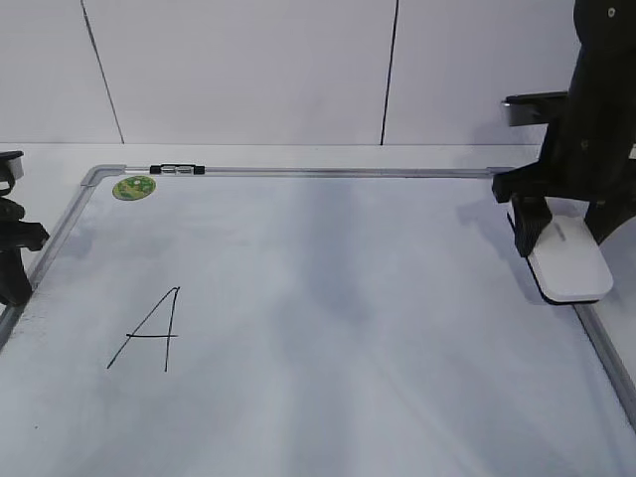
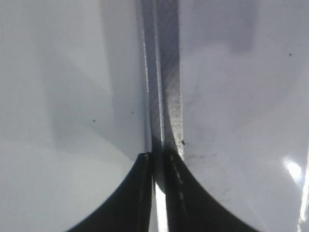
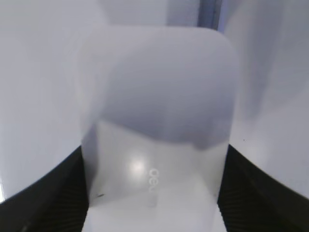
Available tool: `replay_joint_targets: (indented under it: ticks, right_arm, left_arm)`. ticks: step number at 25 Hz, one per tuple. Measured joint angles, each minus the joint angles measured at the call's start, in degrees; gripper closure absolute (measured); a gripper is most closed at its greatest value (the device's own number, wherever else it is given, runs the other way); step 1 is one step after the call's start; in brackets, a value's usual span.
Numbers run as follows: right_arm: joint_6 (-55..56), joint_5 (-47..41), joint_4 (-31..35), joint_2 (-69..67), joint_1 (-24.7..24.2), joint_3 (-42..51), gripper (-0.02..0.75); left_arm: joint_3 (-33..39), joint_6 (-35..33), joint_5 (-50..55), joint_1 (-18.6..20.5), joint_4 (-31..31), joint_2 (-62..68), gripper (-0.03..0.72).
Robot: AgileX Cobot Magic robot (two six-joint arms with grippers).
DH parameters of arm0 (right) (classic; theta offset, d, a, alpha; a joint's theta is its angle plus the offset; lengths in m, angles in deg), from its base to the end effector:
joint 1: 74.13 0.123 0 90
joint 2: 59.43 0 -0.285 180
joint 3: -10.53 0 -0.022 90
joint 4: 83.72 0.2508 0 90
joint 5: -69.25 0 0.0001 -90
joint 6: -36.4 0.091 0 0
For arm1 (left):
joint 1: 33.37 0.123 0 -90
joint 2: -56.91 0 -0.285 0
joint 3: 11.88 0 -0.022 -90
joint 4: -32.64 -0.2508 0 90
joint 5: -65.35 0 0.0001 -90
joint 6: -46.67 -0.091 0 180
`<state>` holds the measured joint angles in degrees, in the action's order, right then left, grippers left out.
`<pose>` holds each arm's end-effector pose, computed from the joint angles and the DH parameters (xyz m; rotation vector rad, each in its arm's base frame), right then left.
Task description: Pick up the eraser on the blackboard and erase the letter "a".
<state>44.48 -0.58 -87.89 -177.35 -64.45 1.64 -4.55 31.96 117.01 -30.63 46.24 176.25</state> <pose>0.3751 0.0577 0.2231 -0.0814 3.1087 -0.1006 0.3581 0.0003 0.1500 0.0982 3.0702 -0.2797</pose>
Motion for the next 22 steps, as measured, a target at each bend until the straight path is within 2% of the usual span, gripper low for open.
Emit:
replay_joint_targets:
  ticks: [7, 22]
  right_arm:
    - [0.6, 1.2, 1.0, 0.1, -0.7, 6.2, 0.167]
    - [2.0, 5.5, 0.8, 0.1, -0.8, 6.6, 0.167]
  left_arm:
    - [0.0, 0.0, 0.0, 0.0, 0.3, 0.0, 0.638]
    - [0.0, 0.0, 0.1, 0.0, 0.4, 0.0, 0.639]
